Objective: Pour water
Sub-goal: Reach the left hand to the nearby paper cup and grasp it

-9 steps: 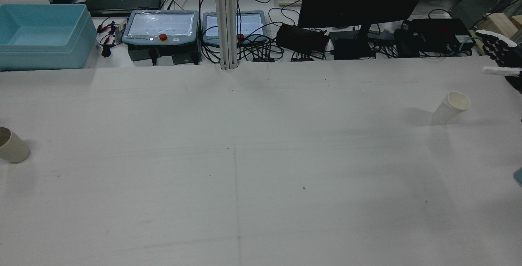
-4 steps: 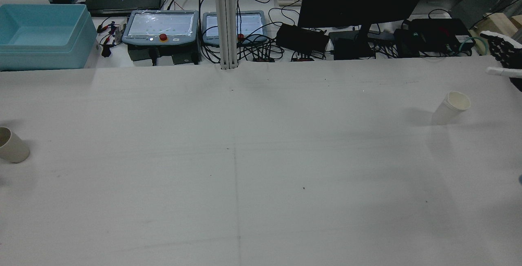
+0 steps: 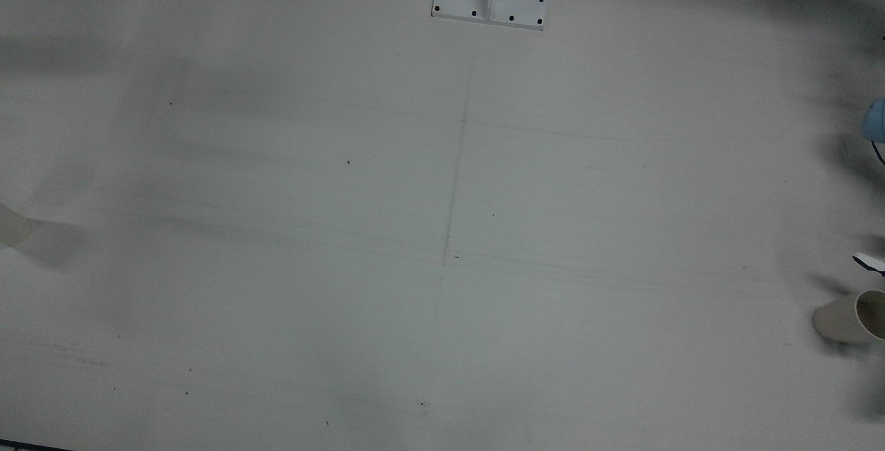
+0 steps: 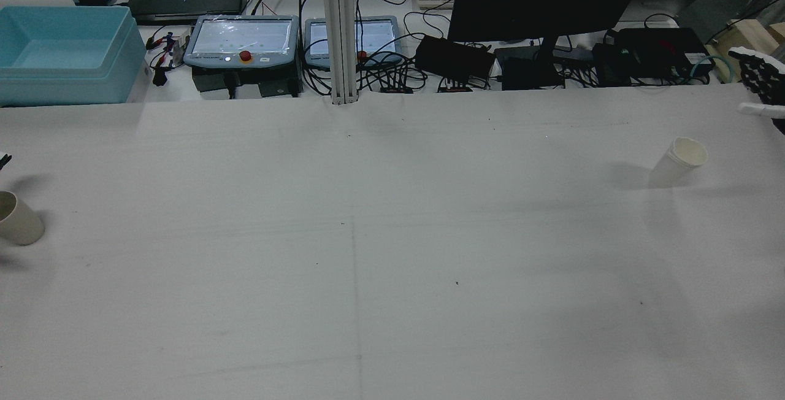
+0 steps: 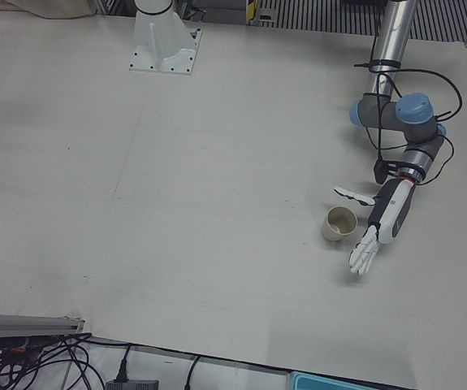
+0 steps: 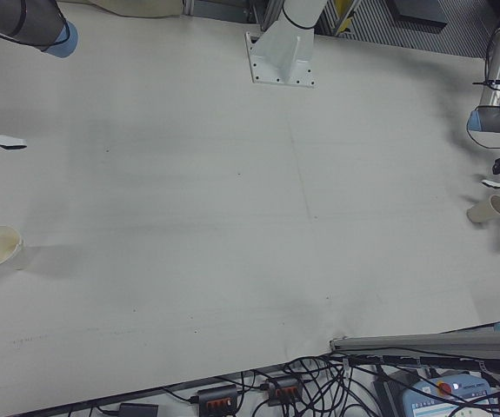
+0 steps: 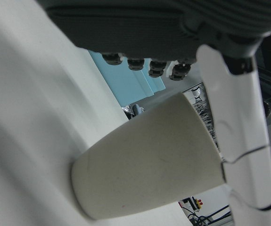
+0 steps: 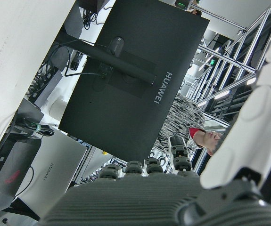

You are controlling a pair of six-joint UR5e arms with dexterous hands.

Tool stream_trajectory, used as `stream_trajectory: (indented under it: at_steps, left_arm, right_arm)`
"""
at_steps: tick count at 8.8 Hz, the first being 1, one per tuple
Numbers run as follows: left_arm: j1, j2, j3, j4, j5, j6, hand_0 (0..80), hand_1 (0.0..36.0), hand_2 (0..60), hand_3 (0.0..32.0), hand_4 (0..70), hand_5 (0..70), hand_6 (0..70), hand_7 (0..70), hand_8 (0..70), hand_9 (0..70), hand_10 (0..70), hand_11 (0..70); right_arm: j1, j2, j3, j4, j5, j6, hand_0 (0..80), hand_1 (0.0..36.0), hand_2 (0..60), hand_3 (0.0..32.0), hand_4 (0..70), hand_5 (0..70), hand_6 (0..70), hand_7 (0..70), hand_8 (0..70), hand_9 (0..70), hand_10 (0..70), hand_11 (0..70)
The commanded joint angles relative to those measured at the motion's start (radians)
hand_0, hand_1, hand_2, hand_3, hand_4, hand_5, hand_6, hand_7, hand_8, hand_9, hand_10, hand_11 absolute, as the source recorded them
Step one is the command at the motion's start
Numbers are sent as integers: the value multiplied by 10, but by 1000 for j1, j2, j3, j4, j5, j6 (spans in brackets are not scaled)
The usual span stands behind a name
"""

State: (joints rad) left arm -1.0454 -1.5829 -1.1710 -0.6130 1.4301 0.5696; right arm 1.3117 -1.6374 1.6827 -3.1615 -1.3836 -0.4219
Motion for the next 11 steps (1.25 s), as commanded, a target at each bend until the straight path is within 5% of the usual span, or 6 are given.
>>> stream_trajectory:
  at_steps: [1,4,7,8,9,11]
  left_arm:
    - [5,-43,45,6,0,1,557,116,0,0,107,0,14,73,33,0,0,6]
    - [14,-43,48,6,0,4,562,120,0,0,104,7,12,71,35,0,0,11]
    - [44,-43,45,4,-3,4,580,149,0,0,186,700,15,57,37,0,7,29]
    - [44,-43,31,12,-5,-5,718,302,302,0,369,700,27,75,62,2,19,51]
    - [44,-46,30,19,-13,-8,800,304,318,0,700,700,71,167,74,20,22,50]
    - [45,-46,28,50,-19,-43,800,265,173,0,700,700,119,205,86,52,31,62]
  right_arm:
    - [8,-2,0,0,0,0,457,113,62,0,45,174,19,75,37,11,19,38]
    - [8,-4,-3,2,0,-1,455,110,66,0,44,172,18,73,38,11,23,43]
    - [8,-16,-1,2,0,-1,456,112,61,0,29,164,8,63,35,8,24,46]
    - [9,-19,-1,2,0,-1,455,111,55,0,23,163,4,60,33,8,23,44]
    - [11,-21,-1,2,0,0,453,110,50,0,14,159,0,54,32,7,22,42]
    - [17,-21,-1,2,0,-1,453,107,40,0,11,155,0,47,30,5,17,35]
